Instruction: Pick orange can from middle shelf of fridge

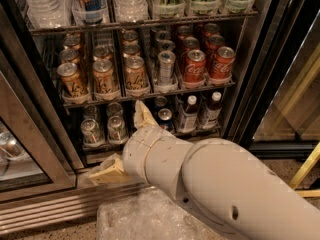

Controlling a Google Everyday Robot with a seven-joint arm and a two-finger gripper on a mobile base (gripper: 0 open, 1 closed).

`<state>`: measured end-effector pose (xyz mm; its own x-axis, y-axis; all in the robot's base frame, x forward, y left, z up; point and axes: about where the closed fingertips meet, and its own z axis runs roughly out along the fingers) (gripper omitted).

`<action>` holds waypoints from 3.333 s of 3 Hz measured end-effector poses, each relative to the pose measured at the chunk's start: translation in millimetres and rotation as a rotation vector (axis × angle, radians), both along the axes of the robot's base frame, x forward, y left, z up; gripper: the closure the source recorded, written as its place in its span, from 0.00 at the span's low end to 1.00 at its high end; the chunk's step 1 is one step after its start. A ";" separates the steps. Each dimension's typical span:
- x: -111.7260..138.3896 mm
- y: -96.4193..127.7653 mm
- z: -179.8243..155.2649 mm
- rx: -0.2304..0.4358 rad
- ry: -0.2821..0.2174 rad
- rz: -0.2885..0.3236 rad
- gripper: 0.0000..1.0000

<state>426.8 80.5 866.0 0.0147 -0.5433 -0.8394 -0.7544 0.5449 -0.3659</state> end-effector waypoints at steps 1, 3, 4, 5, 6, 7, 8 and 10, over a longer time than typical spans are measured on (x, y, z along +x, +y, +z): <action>-14.1 4.4 -44.3 -0.029 0.052 -0.017 0.00; -63.2 22.7 -145.1 -0.103 0.215 -0.024 0.00; -63.2 22.7 -145.1 -0.103 0.215 -0.024 0.00; -59.2 23.3 -140.1 -0.126 0.188 -0.046 0.00; -53.5 25.1 -133.2 -0.146 0.156 -0.069 0.00; -53.5 25.1 -133.2 -0.146 0.156 -0.069 0.00; -57.7 25.4 -137.4 -0.152 0.167 -0.065 0.00; -45.5 33.3 -118.6 -0.124 0.126 -0.056 0.00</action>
Offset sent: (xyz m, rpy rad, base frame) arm -0.0723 0.0377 -0.1922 -0.1088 0.3069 -0.0300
